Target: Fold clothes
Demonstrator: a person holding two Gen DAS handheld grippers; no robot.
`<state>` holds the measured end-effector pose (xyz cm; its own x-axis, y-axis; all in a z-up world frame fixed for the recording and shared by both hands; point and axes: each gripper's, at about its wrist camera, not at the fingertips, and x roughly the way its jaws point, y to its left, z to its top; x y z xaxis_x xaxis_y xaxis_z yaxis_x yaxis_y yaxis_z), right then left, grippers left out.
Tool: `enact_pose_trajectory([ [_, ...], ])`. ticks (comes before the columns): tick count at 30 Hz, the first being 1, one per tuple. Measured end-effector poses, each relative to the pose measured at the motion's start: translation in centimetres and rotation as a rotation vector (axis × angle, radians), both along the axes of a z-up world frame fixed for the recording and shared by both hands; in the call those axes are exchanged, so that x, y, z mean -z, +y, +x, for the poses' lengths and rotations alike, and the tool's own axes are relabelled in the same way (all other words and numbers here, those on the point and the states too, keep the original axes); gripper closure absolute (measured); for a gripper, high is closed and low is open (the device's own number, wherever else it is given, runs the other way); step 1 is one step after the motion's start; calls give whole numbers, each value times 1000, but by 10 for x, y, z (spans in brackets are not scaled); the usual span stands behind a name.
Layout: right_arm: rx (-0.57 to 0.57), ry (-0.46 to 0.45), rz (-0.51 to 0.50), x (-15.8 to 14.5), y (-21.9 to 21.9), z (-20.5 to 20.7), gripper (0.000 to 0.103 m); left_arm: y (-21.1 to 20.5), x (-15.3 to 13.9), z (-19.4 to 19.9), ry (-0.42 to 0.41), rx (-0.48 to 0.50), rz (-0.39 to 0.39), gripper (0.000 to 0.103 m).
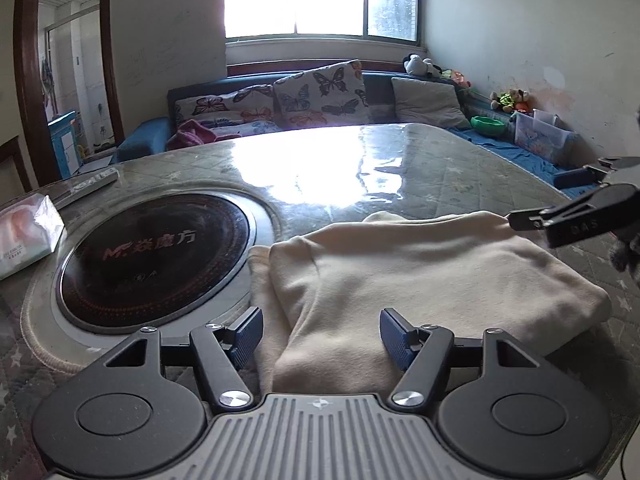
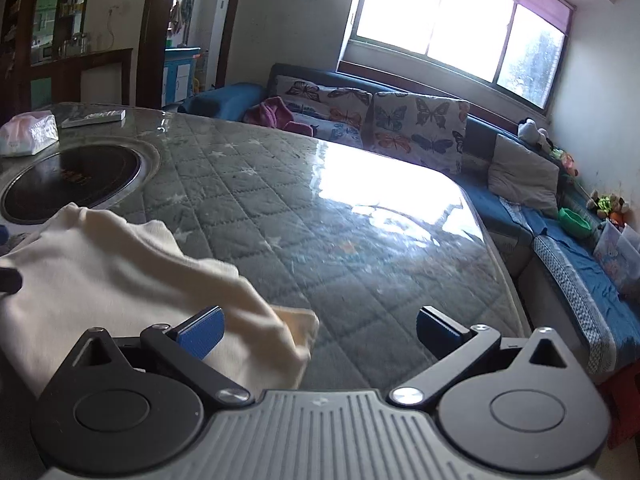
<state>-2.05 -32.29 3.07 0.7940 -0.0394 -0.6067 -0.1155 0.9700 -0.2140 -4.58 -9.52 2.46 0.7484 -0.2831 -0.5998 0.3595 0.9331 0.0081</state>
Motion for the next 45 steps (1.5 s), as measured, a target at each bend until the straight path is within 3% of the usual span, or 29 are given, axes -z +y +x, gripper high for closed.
enact_pose_trajectory([
  [10,-9,69,-52,18,14,44,0,11,7,7,36,-21,-17,35],
  [19,-149,-6,-49,-11,39,-7,2,30,4,1,35,-54,-49,35],
  [26,-329,22,-2,-18,82,-42,12,43,8,-6,41,-69,-60,33],
  [29,-435,46,-1,-22,109,-53,24,52,6,-9,41,-72,-75,33],
  [32,-523,57,-27,-21,134,-60,27,63,2,-10,47,-90,-110,34],
  [39,-660,99,-94,-11,179,-70,47,86,-5,-8,62,-143,-174,35],
  [45,-737,81,-179,-4,208,-72,51,102,-7,-5,95,-157,-274,35],
])
